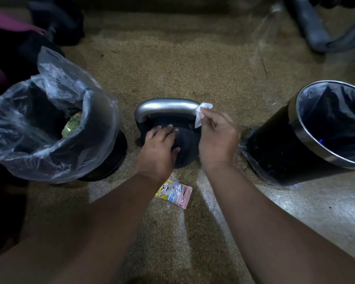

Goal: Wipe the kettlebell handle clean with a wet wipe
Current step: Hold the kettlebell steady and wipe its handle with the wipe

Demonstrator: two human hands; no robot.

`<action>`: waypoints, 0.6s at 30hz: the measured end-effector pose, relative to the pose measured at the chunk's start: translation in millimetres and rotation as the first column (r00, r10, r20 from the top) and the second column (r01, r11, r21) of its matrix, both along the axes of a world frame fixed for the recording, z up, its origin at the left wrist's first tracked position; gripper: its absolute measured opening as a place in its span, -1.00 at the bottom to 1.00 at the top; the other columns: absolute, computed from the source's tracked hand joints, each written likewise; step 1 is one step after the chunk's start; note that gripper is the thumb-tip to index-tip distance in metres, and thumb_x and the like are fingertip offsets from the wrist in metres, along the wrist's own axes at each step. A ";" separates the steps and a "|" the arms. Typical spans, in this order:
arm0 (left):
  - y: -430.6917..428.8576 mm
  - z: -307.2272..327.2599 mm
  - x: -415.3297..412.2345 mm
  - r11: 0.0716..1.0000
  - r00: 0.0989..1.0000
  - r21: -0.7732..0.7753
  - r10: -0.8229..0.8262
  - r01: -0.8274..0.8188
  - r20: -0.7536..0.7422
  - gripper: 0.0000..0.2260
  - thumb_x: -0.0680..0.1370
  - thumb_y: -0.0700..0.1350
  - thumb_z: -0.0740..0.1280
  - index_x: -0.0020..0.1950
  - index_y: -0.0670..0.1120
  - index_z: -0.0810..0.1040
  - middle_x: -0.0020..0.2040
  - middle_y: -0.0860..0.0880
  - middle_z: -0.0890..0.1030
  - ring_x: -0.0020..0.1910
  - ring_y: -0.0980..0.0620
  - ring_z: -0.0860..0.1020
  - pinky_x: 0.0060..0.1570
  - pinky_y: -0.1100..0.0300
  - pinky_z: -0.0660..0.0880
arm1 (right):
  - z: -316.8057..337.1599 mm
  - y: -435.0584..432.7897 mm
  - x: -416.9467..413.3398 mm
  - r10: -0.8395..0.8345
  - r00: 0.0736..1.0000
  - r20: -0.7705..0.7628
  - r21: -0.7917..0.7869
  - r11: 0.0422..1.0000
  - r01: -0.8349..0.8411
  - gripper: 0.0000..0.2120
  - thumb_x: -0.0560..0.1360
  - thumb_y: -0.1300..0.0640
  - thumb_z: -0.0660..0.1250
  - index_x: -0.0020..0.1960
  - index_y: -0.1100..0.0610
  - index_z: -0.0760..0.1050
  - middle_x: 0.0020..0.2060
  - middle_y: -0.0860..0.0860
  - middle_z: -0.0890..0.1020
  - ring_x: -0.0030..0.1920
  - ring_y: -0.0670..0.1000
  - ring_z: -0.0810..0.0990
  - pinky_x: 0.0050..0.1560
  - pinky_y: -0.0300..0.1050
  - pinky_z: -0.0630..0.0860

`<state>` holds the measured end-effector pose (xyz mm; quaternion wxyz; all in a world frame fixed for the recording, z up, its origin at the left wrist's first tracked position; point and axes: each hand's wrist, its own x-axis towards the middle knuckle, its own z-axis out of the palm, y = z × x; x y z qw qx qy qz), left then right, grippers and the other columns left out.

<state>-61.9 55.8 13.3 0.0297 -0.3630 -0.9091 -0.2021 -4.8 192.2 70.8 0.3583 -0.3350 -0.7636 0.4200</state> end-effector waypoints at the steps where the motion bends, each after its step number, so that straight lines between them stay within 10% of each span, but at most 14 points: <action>1: 0.3 -0.3 -0.1 1.000 1.000 -0.002 0.001 -0.001 0.001 -0.55 0.52 -0.06 0.39 0.40 -0.10 0.48 0.40 -0.07 0.46 0.35 -0.15 0.33 0.40 0.05 0.29 | -0.4 3.8 -4.1 -0.020 1.000 -0.009 -0.045 0.999 0.020 -0.83 0.48 0.20 0.39 0.03 0.07 0.69 -0.11 -0.12 0.66 -0.04 -0.10 0.62 0.08 -0.12 0.54; 18: -0.9 0.0 -1.1 1.000 1.000 -0.002 -0.005 0.005 -0.001 -0.55 0.53 -0.06 0.39 0.40 -0.10 0.48 0.41 -0.07 0.46 0.36 -0.15 0.33 0.40 0.04 0.30 | -7.2 2.4 -1.3 0.000 1.000 -0.015 -0.053 0.999 -0.001 -0.82 0.49 0.22 0.40 0.06 0.09 0.68 -0.04 -0.10 0.67 0.03 -0.13 0.61 0.15 -0.16 0.52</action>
